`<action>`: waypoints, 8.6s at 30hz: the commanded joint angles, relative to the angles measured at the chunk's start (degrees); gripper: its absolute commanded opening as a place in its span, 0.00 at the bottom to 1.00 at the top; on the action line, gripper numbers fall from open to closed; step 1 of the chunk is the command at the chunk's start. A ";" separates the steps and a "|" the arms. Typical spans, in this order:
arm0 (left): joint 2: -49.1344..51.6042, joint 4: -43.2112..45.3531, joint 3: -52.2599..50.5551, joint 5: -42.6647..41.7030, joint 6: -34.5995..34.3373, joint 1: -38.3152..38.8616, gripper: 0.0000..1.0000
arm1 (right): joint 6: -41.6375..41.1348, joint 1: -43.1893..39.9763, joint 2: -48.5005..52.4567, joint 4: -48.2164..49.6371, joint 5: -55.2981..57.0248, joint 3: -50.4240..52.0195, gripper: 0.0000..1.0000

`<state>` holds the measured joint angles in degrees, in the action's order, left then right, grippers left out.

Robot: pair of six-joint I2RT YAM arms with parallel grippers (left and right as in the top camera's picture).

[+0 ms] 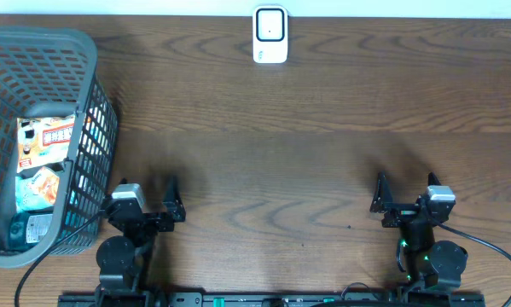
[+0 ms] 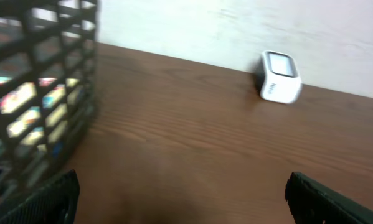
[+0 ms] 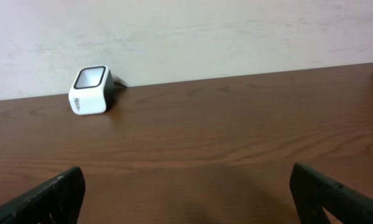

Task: Scan the item barcode
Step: 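Move the left gripper into the grey basket toward the packages, then grasp the orange snack pack in the basket with the left gripper, then carry the orange pack out and drop it on the table center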

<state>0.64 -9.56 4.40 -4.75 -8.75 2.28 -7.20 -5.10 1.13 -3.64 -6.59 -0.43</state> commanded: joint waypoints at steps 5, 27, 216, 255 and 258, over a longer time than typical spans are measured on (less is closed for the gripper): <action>4.35 -0.22 6.32 -8.50 0.98 -0.22 0.98 | -0.46 0.31 0.00 -0.20 0.46 0.11 0.99; 57.77 -37.97 81.72 8.96 -0.22 -0.22 0.98 | -0.46 0.31 0.00 -0.20 0.46 0.11 0.99; 107.25 -19.28 72.70 8.02 -31.39 32.17 0.41 | -0.44 0.31 0.00 -0.20 0.46 0.11 0.99; 110.71 -22.67 66.75 4.83 -32.79 38.29 0.98 | -0.44 0.31 0.00 -0.20 0.46 0.11 0.99; 105.22 -26.69 71.45 5.09 -24.02 38.23 0.98 | -0.46 0.31 0.00 -0.20 0.46 0.11 0.99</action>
<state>111.63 -33.91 71.16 1.91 -41.76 40.49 -7.20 -5.10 1.13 -3.62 -6.39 -0.40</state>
